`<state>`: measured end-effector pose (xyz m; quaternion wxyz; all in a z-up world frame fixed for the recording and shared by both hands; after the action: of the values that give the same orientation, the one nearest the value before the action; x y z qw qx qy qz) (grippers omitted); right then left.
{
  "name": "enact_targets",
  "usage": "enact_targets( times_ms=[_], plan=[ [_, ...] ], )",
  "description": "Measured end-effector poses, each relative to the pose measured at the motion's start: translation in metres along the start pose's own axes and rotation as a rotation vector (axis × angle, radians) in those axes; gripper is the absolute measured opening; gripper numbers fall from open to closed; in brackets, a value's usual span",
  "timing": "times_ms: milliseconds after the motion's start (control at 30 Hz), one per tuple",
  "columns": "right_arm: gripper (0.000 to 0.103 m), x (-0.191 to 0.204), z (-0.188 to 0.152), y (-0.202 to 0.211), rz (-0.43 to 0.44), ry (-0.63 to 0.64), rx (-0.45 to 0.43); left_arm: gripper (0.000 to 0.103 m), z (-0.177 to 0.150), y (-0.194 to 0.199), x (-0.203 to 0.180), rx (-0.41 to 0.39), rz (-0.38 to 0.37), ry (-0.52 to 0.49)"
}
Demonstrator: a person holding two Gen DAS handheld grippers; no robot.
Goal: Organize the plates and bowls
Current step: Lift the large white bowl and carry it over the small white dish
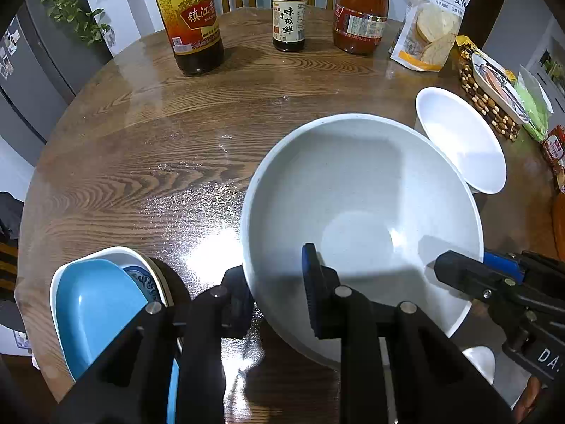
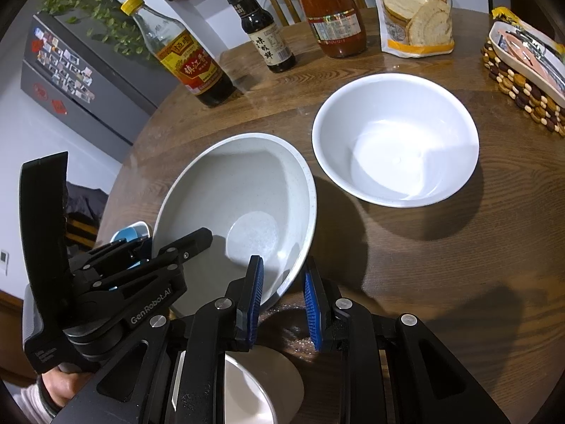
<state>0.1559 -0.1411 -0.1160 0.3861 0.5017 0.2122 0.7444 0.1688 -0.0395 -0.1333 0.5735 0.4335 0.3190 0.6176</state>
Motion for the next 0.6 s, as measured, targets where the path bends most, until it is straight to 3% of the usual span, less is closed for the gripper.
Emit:
enact_targets(
  times_ms=[333,600],
  plan=[
    [0.025,0.016,0.005,0.024,0.02,0.027,-0.061,0.023,0.009,0.029,0.007,-0.083,0.01,0.013],
    [0.025,0.023,-0.008,0.067,0.022,0.032,-0.136,0.023,0.01,0.071,0.0,-0.168,0.007,-0.001]
  ],
)
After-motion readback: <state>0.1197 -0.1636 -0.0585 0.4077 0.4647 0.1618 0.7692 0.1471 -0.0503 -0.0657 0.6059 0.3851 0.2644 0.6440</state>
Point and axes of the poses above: each gripper's, at about its wrist camera, not at the fingertips, and y roughly against the way its jaws point, x to its left, z to its top, the point moved 9 cm from there along -y, roughly the way its jaws point, and after that the axes turned 10 degrees about z, right-handed, at the moved point
